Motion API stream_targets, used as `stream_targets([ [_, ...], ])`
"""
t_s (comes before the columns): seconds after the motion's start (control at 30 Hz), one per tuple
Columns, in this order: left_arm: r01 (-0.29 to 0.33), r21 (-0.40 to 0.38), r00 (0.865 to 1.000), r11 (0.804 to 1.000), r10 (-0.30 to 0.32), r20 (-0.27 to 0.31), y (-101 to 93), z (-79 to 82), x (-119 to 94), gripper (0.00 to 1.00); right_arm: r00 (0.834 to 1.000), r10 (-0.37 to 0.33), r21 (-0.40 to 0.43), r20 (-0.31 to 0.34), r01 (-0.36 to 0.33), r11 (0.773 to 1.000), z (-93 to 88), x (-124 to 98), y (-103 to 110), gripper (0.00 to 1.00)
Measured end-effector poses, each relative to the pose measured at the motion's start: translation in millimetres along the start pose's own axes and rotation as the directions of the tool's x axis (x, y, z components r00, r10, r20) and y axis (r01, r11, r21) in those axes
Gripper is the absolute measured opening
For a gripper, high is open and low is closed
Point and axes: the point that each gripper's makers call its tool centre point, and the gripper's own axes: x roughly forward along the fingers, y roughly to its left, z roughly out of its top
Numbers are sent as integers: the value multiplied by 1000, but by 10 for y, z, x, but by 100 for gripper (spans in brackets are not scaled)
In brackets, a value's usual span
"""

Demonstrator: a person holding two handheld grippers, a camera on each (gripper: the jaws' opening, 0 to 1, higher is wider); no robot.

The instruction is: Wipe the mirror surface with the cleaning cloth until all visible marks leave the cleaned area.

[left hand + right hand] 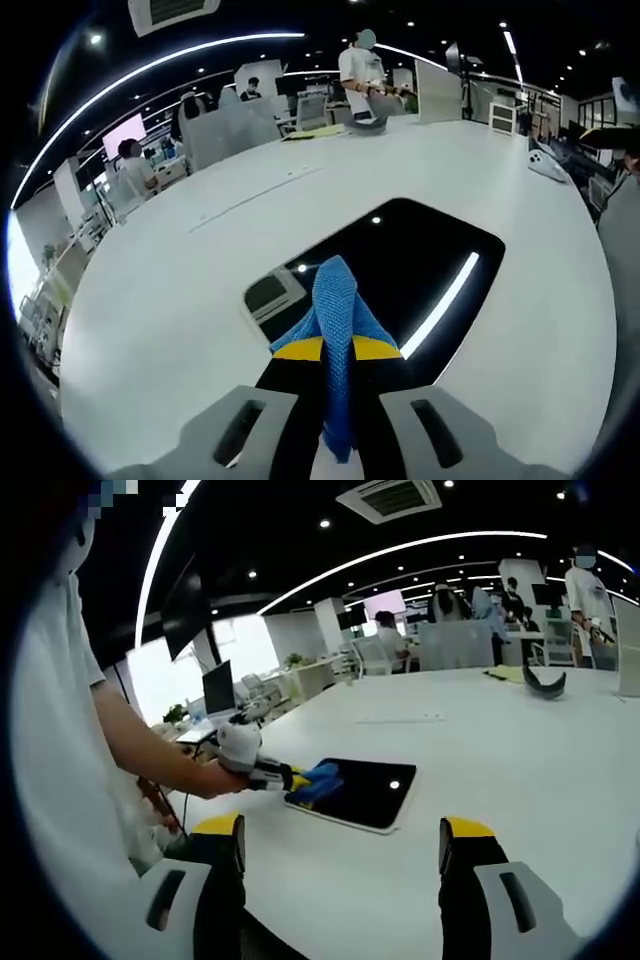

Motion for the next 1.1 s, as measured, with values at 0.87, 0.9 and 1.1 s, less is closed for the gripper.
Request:
stream_targets([
  [0.87,27,20,1000,999,-27,11,-178,89,78,6,1000,-14,11,0,14,1000,-18,-34,-30,79],
  [0.9,29,21,1000,999,-29,11,-190,95,83,6,1000,-14,12,0,14,1000,-19,-36,-29,79],
  [1.1,35,25,999,999,-35,15,-234,115,110,6,1000,-15,16,-2,15,1000,-37,-44,-29,79],
])
